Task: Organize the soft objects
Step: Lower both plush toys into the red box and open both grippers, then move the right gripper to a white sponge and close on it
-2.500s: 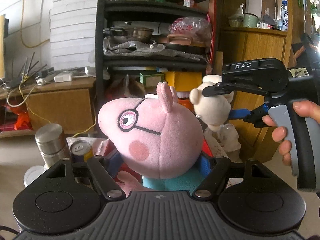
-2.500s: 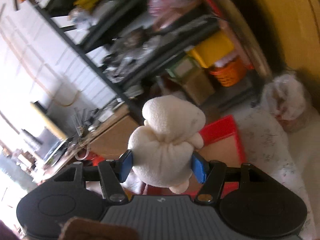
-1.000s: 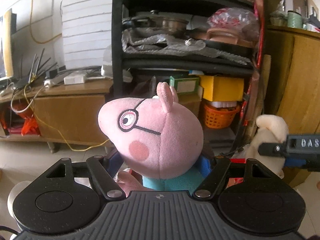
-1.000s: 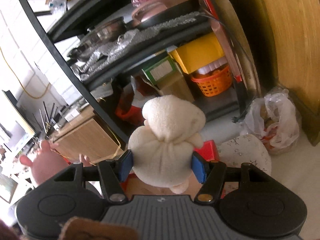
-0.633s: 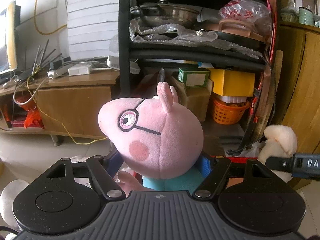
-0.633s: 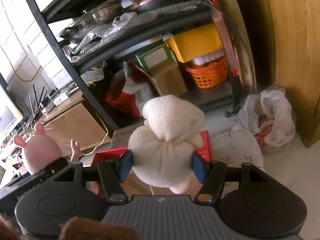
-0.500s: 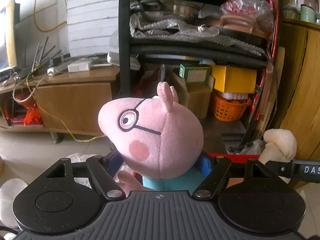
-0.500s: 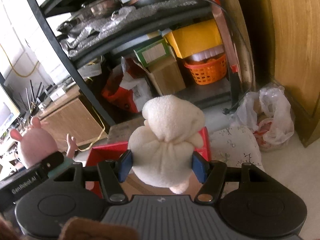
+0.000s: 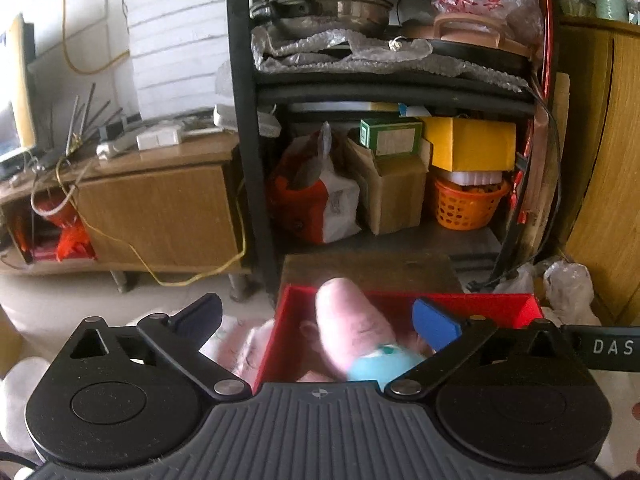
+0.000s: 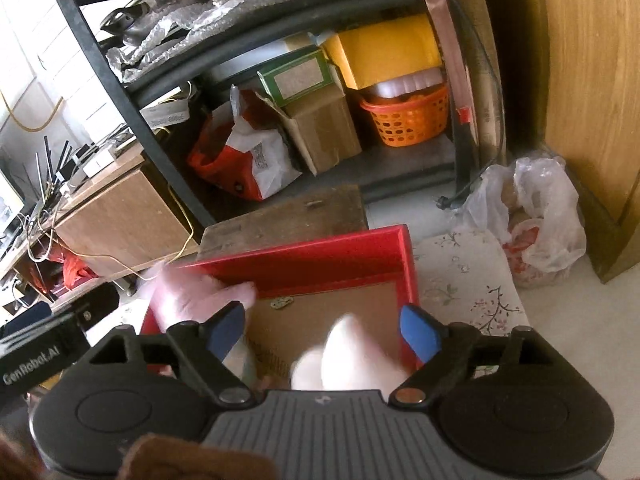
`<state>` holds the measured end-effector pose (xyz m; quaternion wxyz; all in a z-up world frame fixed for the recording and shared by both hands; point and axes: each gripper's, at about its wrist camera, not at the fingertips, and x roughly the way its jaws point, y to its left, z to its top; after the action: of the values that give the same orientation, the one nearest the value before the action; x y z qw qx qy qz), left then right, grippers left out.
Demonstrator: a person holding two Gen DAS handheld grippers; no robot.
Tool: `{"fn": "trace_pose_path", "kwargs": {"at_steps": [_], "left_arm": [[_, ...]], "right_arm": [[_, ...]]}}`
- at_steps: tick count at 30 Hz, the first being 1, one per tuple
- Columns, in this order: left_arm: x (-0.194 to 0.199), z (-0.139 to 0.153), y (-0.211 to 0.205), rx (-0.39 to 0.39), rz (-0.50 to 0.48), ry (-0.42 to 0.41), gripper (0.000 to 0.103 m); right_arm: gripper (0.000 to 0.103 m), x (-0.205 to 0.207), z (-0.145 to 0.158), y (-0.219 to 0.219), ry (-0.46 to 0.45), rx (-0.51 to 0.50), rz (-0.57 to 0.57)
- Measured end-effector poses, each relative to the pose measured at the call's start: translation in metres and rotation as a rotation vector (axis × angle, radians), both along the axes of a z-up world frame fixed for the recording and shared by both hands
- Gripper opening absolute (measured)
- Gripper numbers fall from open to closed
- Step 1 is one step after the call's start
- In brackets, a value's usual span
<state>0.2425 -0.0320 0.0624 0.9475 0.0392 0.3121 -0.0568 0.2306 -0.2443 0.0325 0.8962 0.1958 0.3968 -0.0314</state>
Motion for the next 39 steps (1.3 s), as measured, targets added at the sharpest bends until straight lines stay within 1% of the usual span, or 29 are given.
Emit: {"fn": "trace_pose_path", "kwargs": {"at_steps": [7, 10, 16, 21, 25, 28, 30, 34, 37, 39], "left_arm": [[-0.018, 0.008, 0.009, -0.022, -0.005, 0.04, 0.098], [-0.032, 0.008, 0.016, -0.04, -0.017, 0.078, 0.098], [-0.066, -0.005, 0.033, -0.032, -0.016, 0.169, 0.098], [-0.082, -0.01, 0.05, -0.083, 0.019, 0.251, 0.098], [-0.092, -0.018, 0.062, -0.126, 0.052, 0.317, 0.098], [-0.099, -0.02, 0.073, -0.131, 0.087, 0.343, 0.098], [-0.105, -0.02, 0.082, -0.144, 0.116, 0.354, 0.098], [-0.116, -0.019, 0.104, -0.2, 0.167, 0.379, 0.096], [-0.123, -0.017, 0.117, -0.243, 0.176, 0.39, 0.096], [-0.126, -0.016, 0.124, -0.246, 0.177, 0.39, 0.096]], "right_arm": [[0.059, -0.013, 0.013, 0.001, -0.004, -0.015, -0.006], [0.059, -0.022, 0.022, 0.001, -0.004, -0.008, -0.002], [0.06, -0.046, 0.038, 0.006, -0.02, -0.015, 0.007], [0.06, -0.066, 0.041, 0.02, -0.01, -0.049, 0.045], [0.061, -0.077, 0.032, 0.036, 0.031, -0.042, 0.117], [0.061, -0.085, 0.02, 0.052, 0.076, -0.031, 0.181], [0.061, -0.09, 0.012, 0.062, 0.104, -0.007, 0.214], [0.061, -0.096, -0.001, 0.082, 0.153, 0.054, 0.27], [0.061, -0.093, -0.011, 0.093, 0.194, 0.106, 0.282], [0.061, -0.09, -0.018, 0.101, 0.222, 0.133, 0.297]]}}
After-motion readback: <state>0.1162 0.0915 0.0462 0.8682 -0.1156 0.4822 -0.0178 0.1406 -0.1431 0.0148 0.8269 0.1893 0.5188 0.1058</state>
